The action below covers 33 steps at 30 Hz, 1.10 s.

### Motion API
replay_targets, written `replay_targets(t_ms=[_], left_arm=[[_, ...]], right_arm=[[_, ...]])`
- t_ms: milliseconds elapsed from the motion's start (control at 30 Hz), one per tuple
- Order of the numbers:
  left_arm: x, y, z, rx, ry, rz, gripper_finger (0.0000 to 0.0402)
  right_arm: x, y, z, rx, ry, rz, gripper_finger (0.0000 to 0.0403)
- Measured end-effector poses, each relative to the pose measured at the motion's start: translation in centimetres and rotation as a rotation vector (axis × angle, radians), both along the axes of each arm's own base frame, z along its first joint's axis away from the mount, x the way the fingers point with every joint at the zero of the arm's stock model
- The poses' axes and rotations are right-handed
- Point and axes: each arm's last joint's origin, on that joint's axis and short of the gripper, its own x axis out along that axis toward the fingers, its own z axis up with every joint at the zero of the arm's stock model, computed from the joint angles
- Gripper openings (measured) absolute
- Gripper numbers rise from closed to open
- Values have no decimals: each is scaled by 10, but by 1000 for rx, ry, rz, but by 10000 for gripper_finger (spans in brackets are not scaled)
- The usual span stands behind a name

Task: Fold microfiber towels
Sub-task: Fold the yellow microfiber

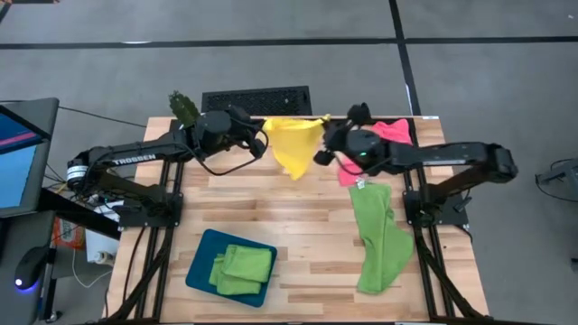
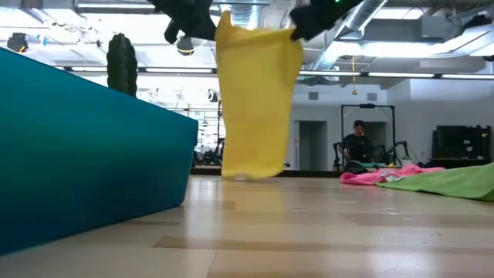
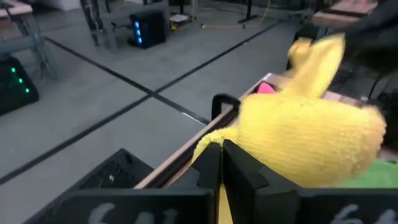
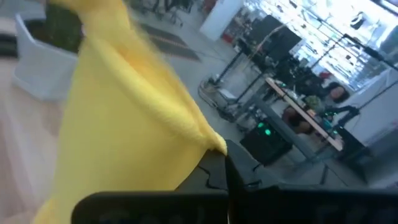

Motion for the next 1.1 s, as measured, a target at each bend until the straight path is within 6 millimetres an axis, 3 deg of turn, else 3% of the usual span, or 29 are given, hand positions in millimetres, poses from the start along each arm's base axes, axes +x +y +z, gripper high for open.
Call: replay_targets(t_ms=[100,233,500,667,867,1100], left_arm=[[0,-2,-2,23,54,-57,10],[3,-7,-16,-1,177,-116,47],[2,-25,-55,-72,335,-322,172],[4,-46,-90,52,363,-558,227],[12,-71,-113,290,123,-724,248],[51,-95,-147,360,208,-906,249]], right_arm=[[-14,5,10,27,-28,15,2],[-25,16,7,116,-12,34,1],[-20,47,-34,327,133,37,1],[-8,68,-60,367,209,48,4],[4,82,-82,389,252,40,3],[6,86,-86,404,243,40,5]])
